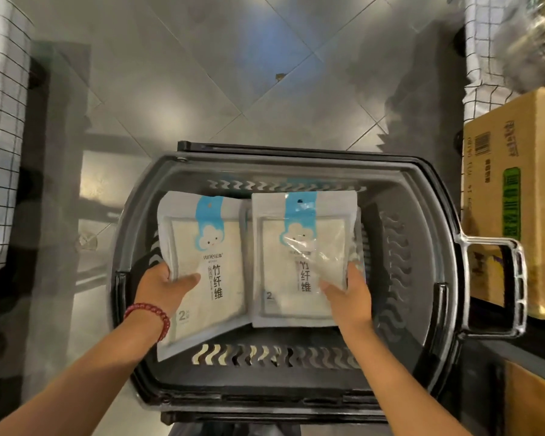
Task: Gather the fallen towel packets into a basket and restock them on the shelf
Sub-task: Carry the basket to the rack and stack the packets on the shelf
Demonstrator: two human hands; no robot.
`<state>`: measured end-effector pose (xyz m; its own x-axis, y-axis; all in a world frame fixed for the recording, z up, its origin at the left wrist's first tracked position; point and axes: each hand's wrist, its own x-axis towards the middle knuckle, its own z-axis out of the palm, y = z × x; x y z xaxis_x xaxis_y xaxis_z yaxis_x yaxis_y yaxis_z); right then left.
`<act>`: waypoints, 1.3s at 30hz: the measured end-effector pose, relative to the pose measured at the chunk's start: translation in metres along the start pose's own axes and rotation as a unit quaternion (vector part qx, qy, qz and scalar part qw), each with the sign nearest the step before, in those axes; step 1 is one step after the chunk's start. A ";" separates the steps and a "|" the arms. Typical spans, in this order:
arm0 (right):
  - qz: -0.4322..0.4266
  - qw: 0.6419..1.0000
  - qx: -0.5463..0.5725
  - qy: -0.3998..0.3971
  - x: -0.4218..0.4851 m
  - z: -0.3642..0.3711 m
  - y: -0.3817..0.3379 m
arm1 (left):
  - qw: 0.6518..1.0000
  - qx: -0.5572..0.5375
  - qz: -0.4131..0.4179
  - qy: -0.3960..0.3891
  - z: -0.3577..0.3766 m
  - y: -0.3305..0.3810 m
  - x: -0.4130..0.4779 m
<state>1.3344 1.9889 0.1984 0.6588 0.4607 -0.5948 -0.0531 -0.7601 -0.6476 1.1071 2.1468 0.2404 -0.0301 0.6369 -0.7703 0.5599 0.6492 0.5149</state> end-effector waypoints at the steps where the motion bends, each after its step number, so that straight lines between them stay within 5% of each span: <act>1: 0.002 0.999 0.044 -0.028 -0.003 0.000 -0.006 | 1.000 -0.002 -0.001 -0.003 0.000 0.002 -0.001; 4: 0.009 0.984 0.129 -0.124 -0.016 0.010 -0.028 | 0.999 -0.031 -0.006 -0.022 0.001 0.011 -0.005; 12: 0.102 0.952 0.128 -0.259 -0.020 0.054 -0.047 | 0.991 -0.112 -0.064 -0.030 0.009 0.018 -0.001; 16: 0.062 0.996 -0.045 -0.050 0.011 0.035 -0.022 | 0.996 -0.088 -0.033 0.001 0.014 0.018 0.008; 18: 0.089 0.980 -0.167 0.063 0.028 0.018 -0.004 | 0.998 -0.066 -0.018 0.009 0.016 0.017 0.014; 22: 0.198 0.944 -0.265 0.014 0.051 -0.003 0.028 | 1.000 -0.003 -0.006 0.005 0.018 0.012 0.025; 25: 0.182 0.936 -0.300 -0.003 0.051 -0.001 0.039 | 1.000 0.021 0.008 0.000 0.019 0.008 0.029; 29: 0.145 0.916 -0.367 0.071 0.040 0.015 0.038 | 1.000 0.006 0.008 0.006 0.018 0.005 0.032; 33: 0.142 0.925 -0.337 0.107 0.035 0.020 0.033 | 1.000 0.011 -0.001 0.003 0.018 0.005 0.033; 39: 0.101 0.987 -0.096 0.078 0.022 -0.005 0.026 | 1.000 0.016 -0.016 0.002 0.019 0.011 0.027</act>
<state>1.3513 1.9768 0.1703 0.7576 0.2259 -0.6123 -0.0617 -0.9092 -0.4118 1.1283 2.1633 0.2183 -0.0521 0.6185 -0.7841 0.5848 0.6553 0.4781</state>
